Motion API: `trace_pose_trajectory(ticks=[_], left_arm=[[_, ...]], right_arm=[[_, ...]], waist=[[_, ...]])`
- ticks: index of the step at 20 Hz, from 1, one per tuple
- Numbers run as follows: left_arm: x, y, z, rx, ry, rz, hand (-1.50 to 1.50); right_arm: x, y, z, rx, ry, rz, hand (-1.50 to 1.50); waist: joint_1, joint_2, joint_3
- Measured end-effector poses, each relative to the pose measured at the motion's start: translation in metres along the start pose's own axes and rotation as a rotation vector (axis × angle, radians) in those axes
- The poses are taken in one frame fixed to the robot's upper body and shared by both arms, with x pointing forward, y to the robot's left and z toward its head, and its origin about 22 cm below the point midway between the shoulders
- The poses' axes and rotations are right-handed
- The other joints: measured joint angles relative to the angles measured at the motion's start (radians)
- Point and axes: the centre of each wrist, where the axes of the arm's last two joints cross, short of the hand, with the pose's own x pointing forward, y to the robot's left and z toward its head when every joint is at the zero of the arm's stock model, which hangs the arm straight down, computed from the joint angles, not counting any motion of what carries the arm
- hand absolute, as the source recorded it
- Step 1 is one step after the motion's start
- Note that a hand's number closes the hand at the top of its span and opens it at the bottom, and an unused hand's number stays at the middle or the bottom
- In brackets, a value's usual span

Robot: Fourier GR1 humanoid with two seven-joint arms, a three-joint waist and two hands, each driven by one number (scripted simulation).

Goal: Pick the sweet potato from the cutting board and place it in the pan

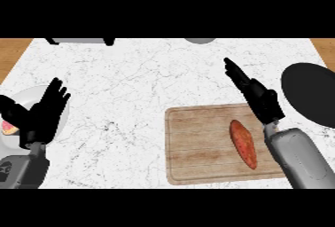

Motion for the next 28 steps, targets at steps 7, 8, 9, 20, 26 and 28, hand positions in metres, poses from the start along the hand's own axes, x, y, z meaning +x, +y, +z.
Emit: trace_pose_trajectory(ticks=[7, 8, 9, 20, 26, 28], left_arm=[[0.023, -0.021, 0.005, -0.181, -0.138, -0.204, 0.0], [0.025, -0.024, 0.005, -0.205, -0.147, -0.222, 0.0], [0.024, -0.029, 0.007, -0.232, -0.149, -0.244, 0.0], [0.019, -0.049, 0.029, -0.326, -0.159, -0.324, 0.0], [0.018, -0.052, 0.027, -0.335, -0.162, -0.331, 0.0], [0.02, -0.057, 0.026, -0.342, -0.163, -0.332, 0.0]], right_arm=[[-0.023, -0.057, 0.003, -0.036, 0.259, 0.059, 1.5], [-0.023, -0.065, 0.007, -0.023, 0.295, 0.194, 1.5], [-0.028, -0.07, 0.012, -0.033, 0.328, 0.286, 1.5], [-0.065, -0.068, 0.061, -0.109, 0.459, 0.355, -1.5], [-0.02, -0.079, 0.037, 0.063, 0.585, 0.567, -1.5], [-0.007, -0.077, 0.027, 0.153, 0.646, 0.627, -1.5]], waist=[[-0.015, 0.024, -0.007], [-0.017, 0.025, -0.009], [-0.017, 0.026, -0.008], [-0.029, 0.02, -0.005], [-0.021, 0.022, -0.006], [-0.016, 0.022, -0.007]])
